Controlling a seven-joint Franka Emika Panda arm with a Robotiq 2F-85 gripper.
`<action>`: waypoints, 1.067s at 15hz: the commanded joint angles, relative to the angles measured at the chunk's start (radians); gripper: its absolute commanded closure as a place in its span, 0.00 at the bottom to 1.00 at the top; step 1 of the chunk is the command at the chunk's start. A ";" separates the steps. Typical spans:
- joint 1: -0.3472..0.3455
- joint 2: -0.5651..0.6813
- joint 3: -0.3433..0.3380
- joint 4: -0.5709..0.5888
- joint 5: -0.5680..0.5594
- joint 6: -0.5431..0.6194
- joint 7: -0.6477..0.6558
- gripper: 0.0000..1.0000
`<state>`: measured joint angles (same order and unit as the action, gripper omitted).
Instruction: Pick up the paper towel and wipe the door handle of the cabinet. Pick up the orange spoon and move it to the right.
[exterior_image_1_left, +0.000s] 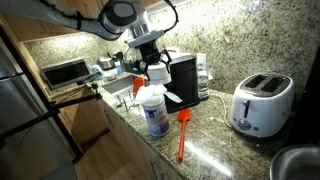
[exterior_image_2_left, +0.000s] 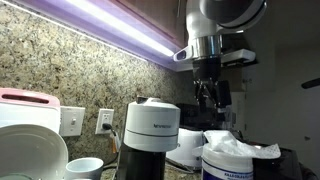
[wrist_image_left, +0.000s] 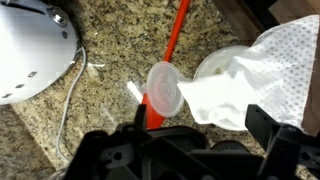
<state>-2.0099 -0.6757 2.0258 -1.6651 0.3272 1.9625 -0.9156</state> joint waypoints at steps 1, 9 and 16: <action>0.091 0.080 -0.089 -0.061 -0.052 0.052 0.047 0.00; 0.033 0.115 -0.084 -0.201 0.015 0.207 0.166 0.00; -0.137 0.109 0.035 -0.346 0.094 0.307 0.141 0.00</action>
<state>-2.0871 -0.5995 2.0018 -1.9658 0.3985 2.2383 -0.7755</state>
